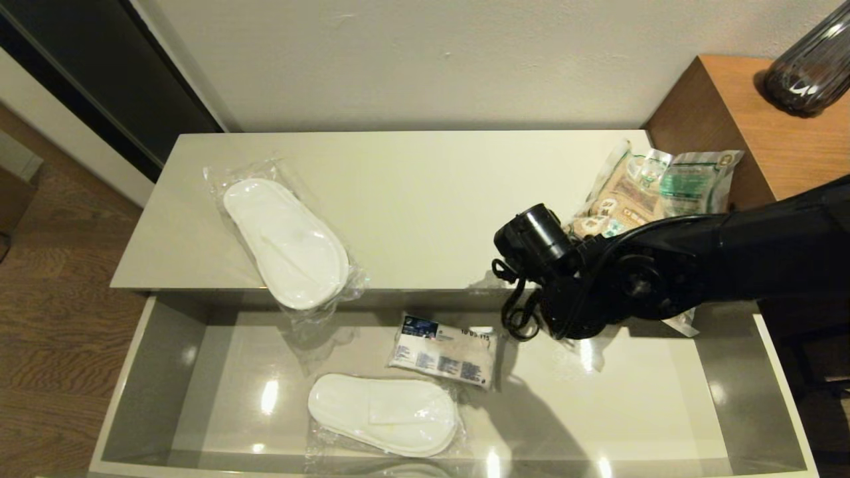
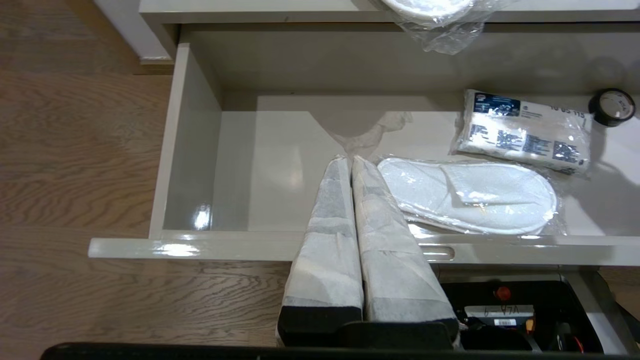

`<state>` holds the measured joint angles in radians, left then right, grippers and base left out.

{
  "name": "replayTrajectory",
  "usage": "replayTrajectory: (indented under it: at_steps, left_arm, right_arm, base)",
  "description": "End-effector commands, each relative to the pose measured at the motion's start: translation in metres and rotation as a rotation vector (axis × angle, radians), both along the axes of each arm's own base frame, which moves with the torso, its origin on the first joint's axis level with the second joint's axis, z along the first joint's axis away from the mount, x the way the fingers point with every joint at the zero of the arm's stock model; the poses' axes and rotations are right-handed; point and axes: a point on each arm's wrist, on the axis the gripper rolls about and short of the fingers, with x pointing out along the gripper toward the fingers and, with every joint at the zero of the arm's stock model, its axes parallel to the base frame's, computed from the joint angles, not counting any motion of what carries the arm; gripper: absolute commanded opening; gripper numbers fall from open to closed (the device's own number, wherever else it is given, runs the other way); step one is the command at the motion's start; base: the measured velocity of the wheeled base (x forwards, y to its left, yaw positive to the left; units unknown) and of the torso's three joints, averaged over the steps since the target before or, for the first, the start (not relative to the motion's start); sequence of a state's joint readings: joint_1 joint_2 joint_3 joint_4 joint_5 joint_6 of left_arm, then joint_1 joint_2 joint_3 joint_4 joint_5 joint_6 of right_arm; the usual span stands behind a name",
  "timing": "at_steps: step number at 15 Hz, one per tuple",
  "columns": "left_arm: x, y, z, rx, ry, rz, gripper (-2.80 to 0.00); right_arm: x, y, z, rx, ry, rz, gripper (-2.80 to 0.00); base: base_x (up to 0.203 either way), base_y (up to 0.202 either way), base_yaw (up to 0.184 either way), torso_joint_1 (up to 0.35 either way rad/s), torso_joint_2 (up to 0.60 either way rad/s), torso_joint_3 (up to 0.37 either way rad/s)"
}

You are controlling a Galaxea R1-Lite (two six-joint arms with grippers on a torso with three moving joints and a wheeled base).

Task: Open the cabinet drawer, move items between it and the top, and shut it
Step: Pick up the solid drinks on the table

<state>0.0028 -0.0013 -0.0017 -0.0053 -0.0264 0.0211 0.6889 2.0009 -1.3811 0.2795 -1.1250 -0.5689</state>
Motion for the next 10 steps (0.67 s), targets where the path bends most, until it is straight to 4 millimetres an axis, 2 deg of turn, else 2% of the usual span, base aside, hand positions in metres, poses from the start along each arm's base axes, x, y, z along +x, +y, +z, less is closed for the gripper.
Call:
replayTrajectory:
  at_steps: [1,6,8,10]
  left_arm:
    - [0.000,0.000,0.000,0.000,0.001,-0.001,-2.80]
    - [0.000,0.000,0.000,0.000,0.001,0.002,-2.80]
    - [0.000,0.000,0.000,0.000,0.001,0.002,-2.80]
    - [0.000,0.000,0.000,0.000,0.001,0.000,-2.80]
  right_arm:
    - [-0.001,0.009,-0.008,-0.015,-0.012,0.000,0.00]
    - [-0.001,0.015,-0.015,-0.044,-0.075,-0.037,0.00]
    - [0.005,0.018,-0.019,-0.046,-0.099,-0.057,0.00]
    - [0.024,0.018,-0.031,-0.040,-0.164,-0.122,0.00]
  base:
    - [0.000,0.000,0.000,0.000,0.00,0.000]
    - [0.000,0.000,0.000,0.000,0.00,0.000]
    - [0.000,0.000,0.000,0.000,0.00,0.000]
    - [0.000,0.000,0.000,0.000,0.00,0.000]
